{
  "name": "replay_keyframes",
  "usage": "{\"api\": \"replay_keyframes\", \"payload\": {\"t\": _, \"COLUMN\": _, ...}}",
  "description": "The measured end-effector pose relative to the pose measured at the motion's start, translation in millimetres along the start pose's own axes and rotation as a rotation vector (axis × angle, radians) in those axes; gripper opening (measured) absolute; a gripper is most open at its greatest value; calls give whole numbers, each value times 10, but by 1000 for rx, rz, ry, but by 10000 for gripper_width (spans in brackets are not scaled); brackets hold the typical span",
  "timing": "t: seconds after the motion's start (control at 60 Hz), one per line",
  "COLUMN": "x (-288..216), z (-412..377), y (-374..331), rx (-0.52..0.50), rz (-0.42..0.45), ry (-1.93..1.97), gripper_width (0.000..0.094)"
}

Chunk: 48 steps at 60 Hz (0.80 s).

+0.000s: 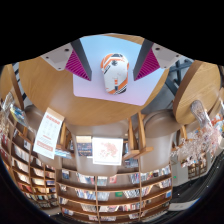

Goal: Arrange mouse

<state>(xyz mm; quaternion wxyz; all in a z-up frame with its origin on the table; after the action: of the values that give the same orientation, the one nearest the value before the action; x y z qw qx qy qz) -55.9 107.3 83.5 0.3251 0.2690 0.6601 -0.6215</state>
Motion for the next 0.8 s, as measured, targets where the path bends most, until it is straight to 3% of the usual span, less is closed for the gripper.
{"api": "replay_keyframes", "payload": {"t": 0.2, "x": 205, "z": 164, "y": -1025, "rx": 15, "rz": 75, "ry": -1, "gripper_width": 855}}
{"api": "replay_keyframes", "payload": {"t": 0.433, "x": 852, "z": 410, "y": -2131, "rx": 15, "rz": 120, "ry": -15, "gripper_width": 857}}
{"api": "replay_keyframes", "payload": {"t": 0.8, "x": 1575, "z": 647, "y": -2908, "rx": 45, "rz": 135, "ry": -38, "gripper_width": 852}}
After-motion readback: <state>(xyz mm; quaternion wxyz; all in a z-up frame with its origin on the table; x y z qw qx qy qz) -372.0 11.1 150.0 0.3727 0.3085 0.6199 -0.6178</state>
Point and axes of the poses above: the point between the fingertips, and its own axes, seen from behind it with the camera up: z to the right, x down, y forward, the way the camera looks, the point moved 9 cm from there along -y, backward, against the way the camera looks
